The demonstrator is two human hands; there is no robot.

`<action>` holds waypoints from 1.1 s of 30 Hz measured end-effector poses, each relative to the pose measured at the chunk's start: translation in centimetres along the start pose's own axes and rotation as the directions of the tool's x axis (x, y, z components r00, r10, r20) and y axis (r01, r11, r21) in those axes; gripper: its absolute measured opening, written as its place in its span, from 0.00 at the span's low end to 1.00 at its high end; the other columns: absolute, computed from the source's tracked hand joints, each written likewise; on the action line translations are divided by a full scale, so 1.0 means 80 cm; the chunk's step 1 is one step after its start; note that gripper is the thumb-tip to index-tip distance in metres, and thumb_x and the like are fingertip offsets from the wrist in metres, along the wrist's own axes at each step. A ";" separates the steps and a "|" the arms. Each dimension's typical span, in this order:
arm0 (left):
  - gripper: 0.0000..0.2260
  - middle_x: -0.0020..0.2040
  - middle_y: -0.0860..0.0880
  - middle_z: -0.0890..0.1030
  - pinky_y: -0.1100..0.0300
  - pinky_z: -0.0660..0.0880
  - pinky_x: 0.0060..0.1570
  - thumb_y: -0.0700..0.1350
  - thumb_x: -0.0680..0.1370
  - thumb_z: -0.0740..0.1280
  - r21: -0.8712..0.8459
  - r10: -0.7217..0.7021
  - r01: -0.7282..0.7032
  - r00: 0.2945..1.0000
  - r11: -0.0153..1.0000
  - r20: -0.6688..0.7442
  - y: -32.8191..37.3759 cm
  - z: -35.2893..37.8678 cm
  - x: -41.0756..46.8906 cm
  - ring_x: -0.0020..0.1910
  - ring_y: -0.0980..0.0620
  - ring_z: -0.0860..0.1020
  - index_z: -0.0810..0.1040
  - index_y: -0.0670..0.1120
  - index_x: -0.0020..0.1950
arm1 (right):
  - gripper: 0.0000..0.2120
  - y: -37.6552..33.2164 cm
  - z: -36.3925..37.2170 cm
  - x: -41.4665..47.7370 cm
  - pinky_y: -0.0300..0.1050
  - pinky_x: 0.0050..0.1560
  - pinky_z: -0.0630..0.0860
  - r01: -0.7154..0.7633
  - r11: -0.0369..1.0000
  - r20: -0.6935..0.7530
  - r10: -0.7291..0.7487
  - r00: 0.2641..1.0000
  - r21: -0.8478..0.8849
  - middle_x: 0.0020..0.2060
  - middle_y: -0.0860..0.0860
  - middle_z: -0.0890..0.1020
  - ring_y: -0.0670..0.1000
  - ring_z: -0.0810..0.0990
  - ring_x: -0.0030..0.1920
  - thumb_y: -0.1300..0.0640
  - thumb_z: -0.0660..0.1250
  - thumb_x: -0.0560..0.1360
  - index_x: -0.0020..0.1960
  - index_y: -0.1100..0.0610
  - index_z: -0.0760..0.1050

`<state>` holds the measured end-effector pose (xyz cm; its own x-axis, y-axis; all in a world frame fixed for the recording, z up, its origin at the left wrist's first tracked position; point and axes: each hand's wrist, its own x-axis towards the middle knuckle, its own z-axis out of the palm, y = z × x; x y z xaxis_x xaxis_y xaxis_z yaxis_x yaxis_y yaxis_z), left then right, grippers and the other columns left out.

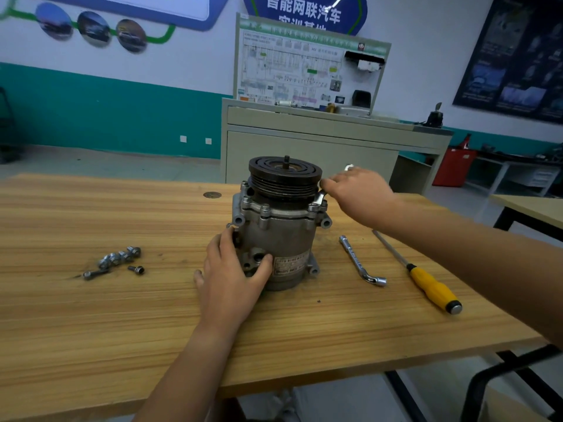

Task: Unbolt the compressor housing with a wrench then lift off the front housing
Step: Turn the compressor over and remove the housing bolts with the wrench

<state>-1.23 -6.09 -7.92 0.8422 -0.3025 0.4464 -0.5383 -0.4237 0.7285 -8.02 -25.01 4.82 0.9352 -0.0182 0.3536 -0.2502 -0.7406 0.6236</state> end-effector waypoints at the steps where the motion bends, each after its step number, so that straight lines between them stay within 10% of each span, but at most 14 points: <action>1: 0.34 0.70 0.48 0.65 0.38 0.62 0.65 0.59 0.71 0.65 -0.002 0.001 -0.001 1.000 1.000 0.000 0.000 0.000 0.000 0.70 0.49 0.63 0.60 0.48 0.73 | 0.16 0.002 -0.004 -0.005 0.47 0.53 0.73 -0.040 0.999 -0.008 0.040 0.999 0.029 0.53 0.55 0.79 0.55 0.77 0.52 0.64 0.56 0.79 0.66 0.58 0.65; 7: 0.34 0.70 0.47 0.65 0.39 0.63 0.64 0.58 0.72 0.65 0.012 0.008 -0.008 1.000 1.000 -0.003 0.000 0.004 0.002 0.69 0.48 0.64 0.59 0.47 0.73 | 0.14 0.000 -0.047 -0.071 0.44 0.32 0.64 -0.203 0.831 -0.092 0.289 0.953 0.517 0.29 0.46 0.70 0.53 0.72 0.32 0.54 0.54 0.80 0.63 0.55 0.68; 17: 0.33 0.70 0.46 0.65 0.38 0.64 0.64 0.58 0.72 0.66 0.020 0.000 0.000 1.000 1.000 0.002 -0.002 0.002 0.003 0.69 0.47 0.65 0.60 0.47 0.73 | 0.11 -0.020 -0.068 -0.078 0.44 0.31 0.69 -0.264 0.946 0.300 0.200 0.933 0.190 0.32 0.49 0.70 0.48 0.70 0.33 0.60 0.54 0.79 0.60 0.52 0.66; 24: 0.33 0.69 0.47 0.65 0.38 0.64 0.63 0.57 0.72 0.66 -0.008 0.002 -0.002 1.000 1.000 0.000 -0.002 0.002 0.002 0.69 0.48 0.64 0.60 0.47 0.72 | 0.23 -0.052 -0.088 -0.073 0.43 0.20 0.56 -0.070 0.984 0.308 0.118 0.944 -0.163 0.31 0.56 0.70 0.52 0.60 0.23 0.68 0.54 0.77 0.70 0.70 0.54; 33: 0.35 0.70 0.47 0.64 0.40 0.65 0.64 0.56 0.71 0.68 -0.040 0.008 -0.008 1.000 0.999 0.009 -0.003 0.000 0.002 0.69 0.48 0.65 0.59 0.47 0.73 | 0.11 0.028 -0.051 -0.037 0.39 0.25 0.58 0.080 0.995 0.254 -0.063 0.965 -0.058 0.30 0.48 0.63 0.45 0.63 0.27 0.55 0.49 0.80 0.58 0.58 0.65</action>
<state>-0.99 -6.06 -7.99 0.8373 -0.3139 0.4477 -0.5434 -0.3870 0.7449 -12.40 -23.91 8.00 0.9819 -0.1418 0.1253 -0.1890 -0.6992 0.6895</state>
